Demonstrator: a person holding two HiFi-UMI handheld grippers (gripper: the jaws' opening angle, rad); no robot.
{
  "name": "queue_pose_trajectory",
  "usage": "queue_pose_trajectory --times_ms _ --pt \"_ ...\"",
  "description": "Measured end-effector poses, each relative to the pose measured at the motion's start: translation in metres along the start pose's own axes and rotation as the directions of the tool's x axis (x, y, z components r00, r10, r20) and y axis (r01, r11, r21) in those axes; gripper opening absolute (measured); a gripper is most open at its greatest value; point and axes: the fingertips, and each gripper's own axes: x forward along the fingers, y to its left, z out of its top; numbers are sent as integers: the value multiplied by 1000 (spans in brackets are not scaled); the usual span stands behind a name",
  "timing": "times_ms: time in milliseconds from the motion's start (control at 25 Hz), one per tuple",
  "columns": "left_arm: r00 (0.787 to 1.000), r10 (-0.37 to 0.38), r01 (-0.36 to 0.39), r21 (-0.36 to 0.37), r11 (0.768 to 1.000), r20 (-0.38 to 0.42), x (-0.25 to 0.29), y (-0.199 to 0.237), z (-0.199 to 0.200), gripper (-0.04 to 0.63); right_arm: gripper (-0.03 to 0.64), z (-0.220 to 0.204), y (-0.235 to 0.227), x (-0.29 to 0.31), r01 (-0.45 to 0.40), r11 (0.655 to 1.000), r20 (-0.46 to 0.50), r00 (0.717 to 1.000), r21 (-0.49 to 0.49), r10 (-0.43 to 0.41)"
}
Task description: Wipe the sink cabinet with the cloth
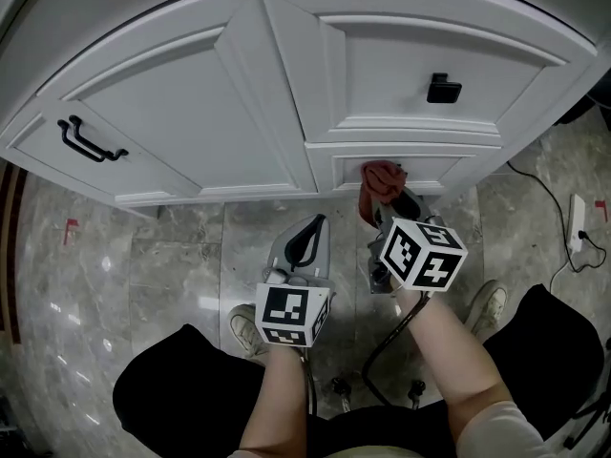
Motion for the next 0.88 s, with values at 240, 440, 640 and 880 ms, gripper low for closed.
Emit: queue_pose_trajectory --times_ms 240,440,640,880 --pt "999 -36 36 14 999 17 12 -21 11 0 83 8 0 -20 -15 1000 21 1000 -17 15" --pt "997 -69 69 24 997 14 20 -40 10 2 83 23 -14 -38 37 999 82 996 -35 -34" --pt "996 -87 88 50 995 -16 24 -50 1 2 83 35 -40 -39 88 996 101 991 6 -89" --pt "997 -70 71 45 996 -26 28 -43 -3 1 81 41 -48 -29 74 996 117 990 41 -78"
